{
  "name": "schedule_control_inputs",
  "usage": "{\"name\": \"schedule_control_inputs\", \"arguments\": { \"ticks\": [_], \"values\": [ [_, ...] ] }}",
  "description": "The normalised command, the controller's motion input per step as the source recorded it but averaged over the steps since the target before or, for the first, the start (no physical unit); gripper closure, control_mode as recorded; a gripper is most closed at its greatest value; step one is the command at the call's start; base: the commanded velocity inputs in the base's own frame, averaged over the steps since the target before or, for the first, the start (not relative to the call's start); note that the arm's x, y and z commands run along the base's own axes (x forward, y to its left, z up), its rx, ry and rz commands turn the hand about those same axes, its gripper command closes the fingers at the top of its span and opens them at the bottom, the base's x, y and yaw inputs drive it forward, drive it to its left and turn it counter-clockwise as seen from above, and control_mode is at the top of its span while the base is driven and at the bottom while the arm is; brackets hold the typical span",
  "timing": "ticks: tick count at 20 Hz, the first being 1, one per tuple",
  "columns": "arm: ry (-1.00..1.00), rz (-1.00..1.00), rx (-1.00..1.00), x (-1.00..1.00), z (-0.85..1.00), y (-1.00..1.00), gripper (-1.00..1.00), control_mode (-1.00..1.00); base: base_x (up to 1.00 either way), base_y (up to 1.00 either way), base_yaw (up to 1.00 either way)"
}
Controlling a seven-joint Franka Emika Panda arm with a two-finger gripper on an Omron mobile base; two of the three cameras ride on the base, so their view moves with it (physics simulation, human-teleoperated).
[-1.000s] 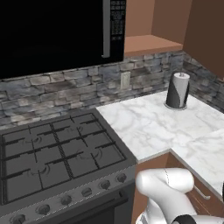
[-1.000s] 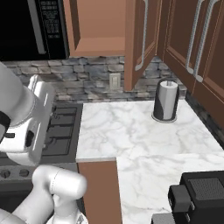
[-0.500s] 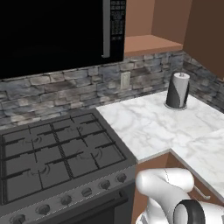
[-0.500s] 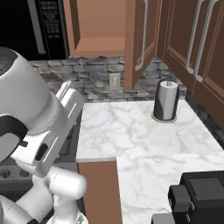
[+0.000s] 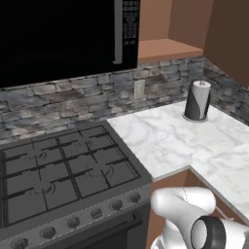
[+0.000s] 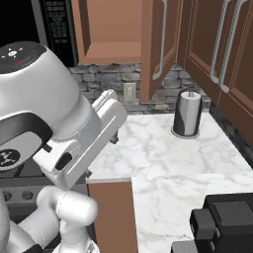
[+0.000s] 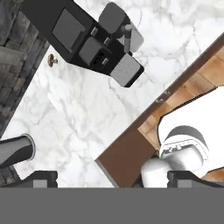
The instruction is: Close all open cabinet doors.
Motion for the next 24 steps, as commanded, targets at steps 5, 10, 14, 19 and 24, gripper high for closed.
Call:
{"name": "schedule_control_inputs", "arguments": {
  "ticks": [5, 10, 14, 19, 24],
  "values": [
    [-0.01, -0.08, 0.0, 0.39, 0.0, -0.2, -1.0, -1.0, 0.0, 0.0, 0.0],
    [-0.1, 0.13, 0.02, 0.36, 0.01, -0.2, -1.0, -1.0, 0.0, 0.0, 0.0],
    [-0.11, 0.22, 0.02, 0.3, 0.03, -0.25, -1.0, -1.0, 0.0, 0.0, 0.0],
    [-0.07, 0.14, 0.05, 0.4, 0.06, -0.12, -1.0, -1.0, 0.0, 0.0, 0.0],
    [-0.11, 0.19, 0.06, 0.51, 0.0, 0.0, -1.0, -1.0, 0.0, 0.0, 0.0]
  ]
}}
